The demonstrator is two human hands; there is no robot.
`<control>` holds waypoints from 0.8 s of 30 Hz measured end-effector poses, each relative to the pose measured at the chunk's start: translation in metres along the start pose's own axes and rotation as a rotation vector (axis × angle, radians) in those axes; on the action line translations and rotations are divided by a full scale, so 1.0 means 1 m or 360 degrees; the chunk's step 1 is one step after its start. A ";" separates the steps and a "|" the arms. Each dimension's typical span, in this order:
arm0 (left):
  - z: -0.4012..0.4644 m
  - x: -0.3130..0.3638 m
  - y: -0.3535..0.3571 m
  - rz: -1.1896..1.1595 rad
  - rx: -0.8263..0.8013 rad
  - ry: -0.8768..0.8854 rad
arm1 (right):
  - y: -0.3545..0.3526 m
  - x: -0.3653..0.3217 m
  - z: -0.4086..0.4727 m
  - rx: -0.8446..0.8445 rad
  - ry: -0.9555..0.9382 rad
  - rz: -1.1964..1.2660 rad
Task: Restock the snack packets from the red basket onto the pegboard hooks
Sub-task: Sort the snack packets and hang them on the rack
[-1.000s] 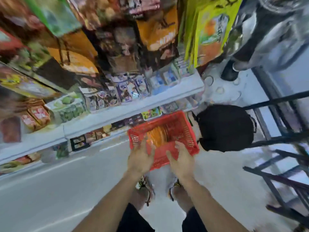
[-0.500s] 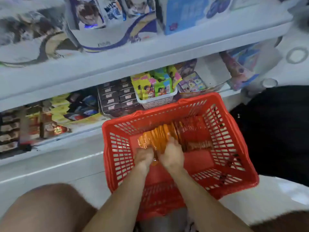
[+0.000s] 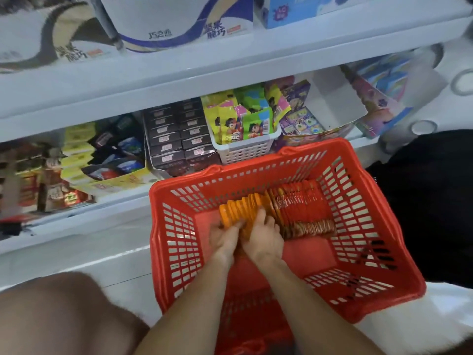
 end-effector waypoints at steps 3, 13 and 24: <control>-0.005 0.005 0.011 -0.0067 -0.0093 0.0140 | -0.006 0.005 0.000 0.0218 -0.0009 -0.0111; 0.001 0.004 0.027 -0.0061 -0.0276 0.0321 | -0.020 0.019 -0.003 0.0208 -0.0188 -0.0129; 0.004 0.014 0.040 0.0261 -0.0215 0.0372 | -0.025 0.018 -0.004 0.0221 -0.0068 -0.0470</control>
Point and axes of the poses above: each hand's wrist, its own z-axis towards the middle knuckle, its own y-axis out of the palm, x = y × z, the point moved 4 cm from there along z, towards the middle knuckle, and after that the axes turned 3 degrees about x, right-handed, at the moved point
